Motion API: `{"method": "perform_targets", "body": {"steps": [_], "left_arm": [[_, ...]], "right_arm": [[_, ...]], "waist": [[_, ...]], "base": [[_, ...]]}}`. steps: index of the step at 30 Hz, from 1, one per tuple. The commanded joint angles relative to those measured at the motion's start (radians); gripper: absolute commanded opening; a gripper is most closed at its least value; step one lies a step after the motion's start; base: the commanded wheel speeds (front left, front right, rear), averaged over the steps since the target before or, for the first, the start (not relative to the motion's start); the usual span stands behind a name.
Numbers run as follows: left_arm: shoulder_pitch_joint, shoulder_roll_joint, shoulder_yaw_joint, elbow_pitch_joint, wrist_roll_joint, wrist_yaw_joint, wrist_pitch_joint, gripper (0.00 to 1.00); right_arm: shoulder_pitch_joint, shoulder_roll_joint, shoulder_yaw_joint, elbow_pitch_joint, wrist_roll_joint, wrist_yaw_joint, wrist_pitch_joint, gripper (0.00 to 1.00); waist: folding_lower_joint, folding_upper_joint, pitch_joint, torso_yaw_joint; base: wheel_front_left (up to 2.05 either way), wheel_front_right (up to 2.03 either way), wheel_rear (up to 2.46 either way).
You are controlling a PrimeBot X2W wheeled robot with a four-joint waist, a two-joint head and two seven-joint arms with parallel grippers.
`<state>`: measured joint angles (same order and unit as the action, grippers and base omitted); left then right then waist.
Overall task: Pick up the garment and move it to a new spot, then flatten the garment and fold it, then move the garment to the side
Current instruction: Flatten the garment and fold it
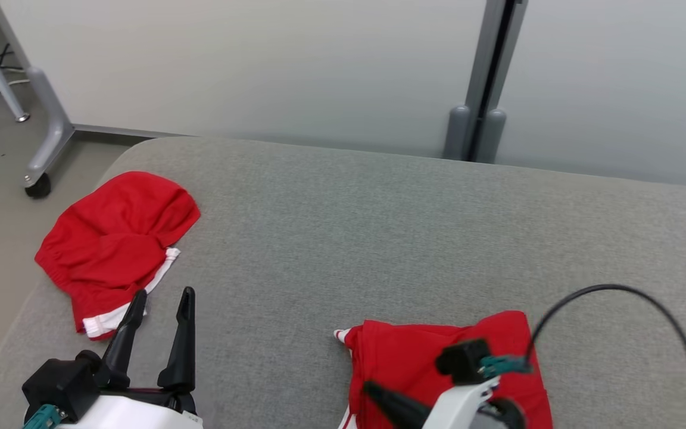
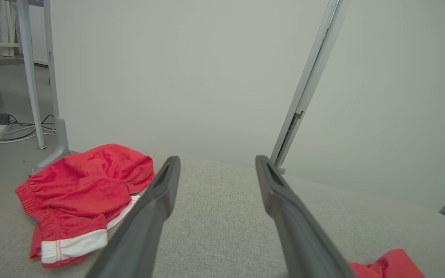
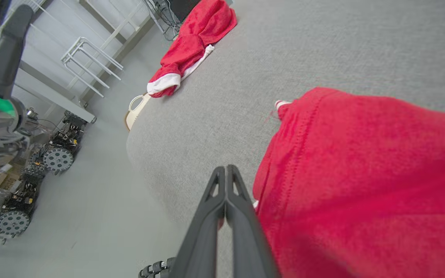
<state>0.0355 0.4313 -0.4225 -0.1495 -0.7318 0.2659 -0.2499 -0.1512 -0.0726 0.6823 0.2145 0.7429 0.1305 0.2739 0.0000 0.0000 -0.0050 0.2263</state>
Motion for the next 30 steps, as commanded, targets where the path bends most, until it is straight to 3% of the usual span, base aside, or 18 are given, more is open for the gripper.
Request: {"method": "perform_targets", "body": {"steps": [1, 4, 7, 8, 9, 16, 22, 30], "left_arm": [[0.000, 0.003, 0.005, 0.001, 0.001, 0.005, -0.005, 1.00], [0.001, 0.002, 0.013, 0.000, 0.001, 0.007, -0.006, 1.00], [0.006, 0.001, 0.023, -0.001, 0.000, 0.009, -0.008, 1.00], [0.009, 0.001, 0.027, -0.001, -0.001, 0.010, -0.007, 1.00], [0.011, 0.001, 0.031, -0.002, -0.002, 0.009, -0.008, 1.00], [0.021, -0.004, 0.067, -0.003, 0.003, 0.009, -0.013, 1.00], [0.031, -0.010, 0.109, -0.003, 0.035, 0.005, -0.015, 1.00], [0.049, -0.036, 0.171, 0.015, 0.127, -0.011, -0.016, 1.00]], "right_arm": [[-0.007, -0.016, -0.013, -0.010, -0.004, 0.001, -0.016, 0.00], [-0.018, -0.046, -0.059, -0.057, -0.027, 0.001, -0.063, 0.00], [-0.020, -0.079, -0.124, -0.100, -0.053, 0.001, -0.102, 0.46], [-0.021, -0.090, -0.147, -0.116, -0.063, 0.001, -0.114, 0.94], [-0.022, -0.100, -0.174, -0.133, -0.075, 0.001, -0.124, 1.00], [-0.017, -0.142, -0.367, -0.253, -0.175, 0.001, -0.175, 1.00], [0.024, -0.115, -0.549, -0.328, -0.299, 0.001, -0.234, 1.00], [0.135, -0.072, -0.618, -0.328, -0.367, 0.001, -0.299, 1.00]], "waist": [[0.0000, 0.0000, -0.004, -0.015], [0.0000, 0.0000, -0.008, -0.041], [0.0000, 0.0000, -0.014, -0.069], [0.0000, 0.0000, -0.015, -0.078], [0.0000, 0.0000, -0.016, -0.088], [0.0000, 0.0000, -0.012, -0.159], [0.0000, 0.0000, -0.003, -0.219], [0.0000, 0.0000, -0.005, -0.244]], "base": [[0.00, 0.00, 0.00], [0.00, 0.00, 0.00], [0.00, 0.00, 0.00], [0.00, 0.00, 0.00], [0.00, 0.00, 0.00], [0.00, 0.00, 0.00], [0.00, 0.00, 0.00], [0.00, 0.00, 0.00]]}}
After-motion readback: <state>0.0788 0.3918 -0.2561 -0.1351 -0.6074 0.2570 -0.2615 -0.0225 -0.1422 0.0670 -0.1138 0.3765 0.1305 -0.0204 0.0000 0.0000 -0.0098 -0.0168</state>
